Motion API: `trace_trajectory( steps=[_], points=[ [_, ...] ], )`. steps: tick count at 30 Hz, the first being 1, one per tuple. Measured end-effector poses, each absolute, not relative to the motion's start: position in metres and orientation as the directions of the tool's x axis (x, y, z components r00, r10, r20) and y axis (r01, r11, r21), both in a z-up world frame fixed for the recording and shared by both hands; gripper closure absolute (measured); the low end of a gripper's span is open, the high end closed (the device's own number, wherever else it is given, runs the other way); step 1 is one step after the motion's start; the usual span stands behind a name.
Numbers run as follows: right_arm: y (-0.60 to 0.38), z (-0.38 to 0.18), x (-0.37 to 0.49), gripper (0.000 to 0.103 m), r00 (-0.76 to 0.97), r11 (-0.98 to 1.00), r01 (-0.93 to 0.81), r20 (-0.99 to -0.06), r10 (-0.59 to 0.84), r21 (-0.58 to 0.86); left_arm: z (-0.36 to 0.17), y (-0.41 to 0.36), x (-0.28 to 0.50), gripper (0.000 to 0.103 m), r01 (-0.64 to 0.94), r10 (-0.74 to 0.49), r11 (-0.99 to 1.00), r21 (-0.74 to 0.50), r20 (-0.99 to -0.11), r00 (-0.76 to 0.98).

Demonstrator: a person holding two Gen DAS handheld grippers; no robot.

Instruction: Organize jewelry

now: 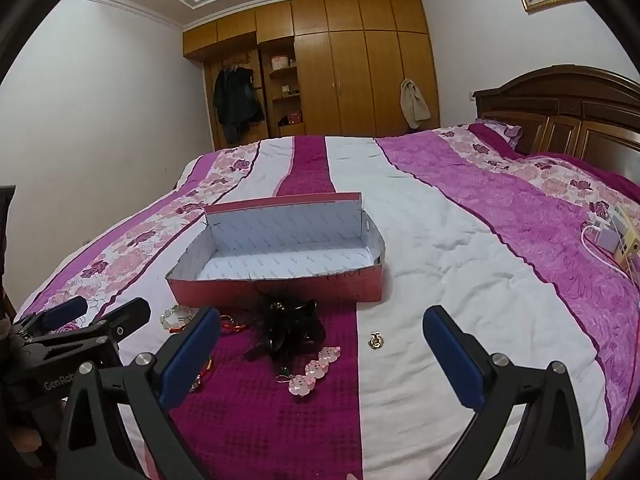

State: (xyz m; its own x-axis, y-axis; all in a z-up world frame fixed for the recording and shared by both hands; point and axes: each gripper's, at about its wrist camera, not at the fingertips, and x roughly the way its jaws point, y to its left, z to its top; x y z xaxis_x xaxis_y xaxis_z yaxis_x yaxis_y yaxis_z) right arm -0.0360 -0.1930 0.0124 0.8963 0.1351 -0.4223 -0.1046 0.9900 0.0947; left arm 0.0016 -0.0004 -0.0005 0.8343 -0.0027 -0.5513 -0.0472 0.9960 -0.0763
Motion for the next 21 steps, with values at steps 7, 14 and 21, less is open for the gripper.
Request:
trace_trajectory(
  steps=[7, 14, 21],
  points=[
    [-0.1929, 0.0127, -0.0355, 0.0, 0.897, 0.99, -0.104, -0.42, 0.134, 0.094, 0.0021, -0.0002, 0.0006, 0.005, -0.047, -0.002, 0.996, -0.076, -0.546, 0.838],
    [-0.1921, 0.0131, -0.0358, 0.0, 0.898, 0.99, -0.109, -0.418, 0.138, 0.093, 0.0021, 0.0004, 0.0037, 0.005, -0.05, -0.002, 0.996, -0.079, -0.547, 0.837],
    [-0.1916, 0.013, -0.0353, 0.0, 0.898, 0.99, -0.106, -0.419, 0.136, 0.095, -0.0006, 0.0005, 0.0017, 0.005, -0.047, -0.002, 0.996, -0.075, -0.546, 0.838]
  ],
)
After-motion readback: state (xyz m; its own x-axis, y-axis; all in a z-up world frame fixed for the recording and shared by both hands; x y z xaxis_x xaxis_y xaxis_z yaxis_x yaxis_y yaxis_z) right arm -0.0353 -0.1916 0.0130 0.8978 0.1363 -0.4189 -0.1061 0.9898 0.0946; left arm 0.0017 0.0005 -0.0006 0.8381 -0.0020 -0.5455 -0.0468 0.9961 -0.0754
